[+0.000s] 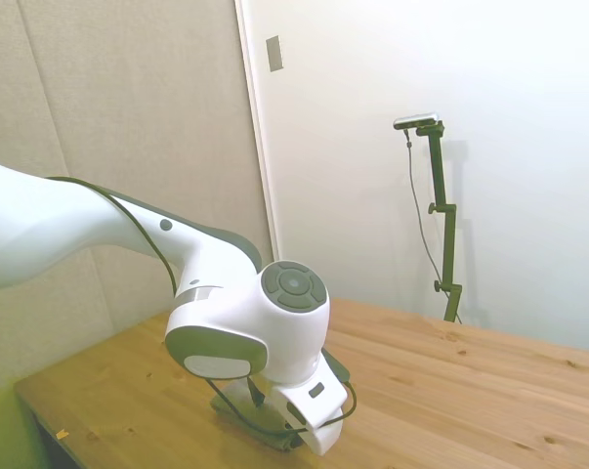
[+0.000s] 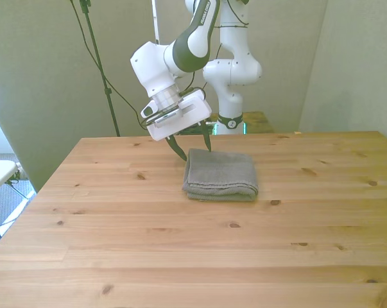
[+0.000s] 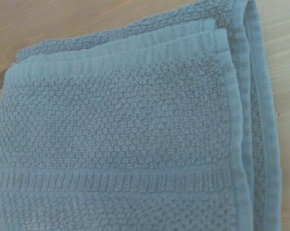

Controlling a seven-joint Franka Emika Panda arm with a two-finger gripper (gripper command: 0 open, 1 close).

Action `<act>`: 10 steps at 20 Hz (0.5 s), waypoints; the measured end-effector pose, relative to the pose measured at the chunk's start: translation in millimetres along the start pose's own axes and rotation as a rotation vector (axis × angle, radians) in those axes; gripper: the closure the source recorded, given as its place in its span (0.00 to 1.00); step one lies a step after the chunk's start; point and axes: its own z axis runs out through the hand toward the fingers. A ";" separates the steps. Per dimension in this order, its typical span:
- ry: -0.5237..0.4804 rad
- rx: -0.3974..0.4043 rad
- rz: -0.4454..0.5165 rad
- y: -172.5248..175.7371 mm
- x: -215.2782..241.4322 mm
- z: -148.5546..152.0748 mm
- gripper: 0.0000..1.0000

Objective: Unfold the towel

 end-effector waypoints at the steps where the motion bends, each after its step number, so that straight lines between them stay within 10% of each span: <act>1: 0.003 0.004 -0.002 -1.5 1.3 -1.3 1.00; 10: -0.010 0.004 -0.039 -11.9 6.5 10.5 1.00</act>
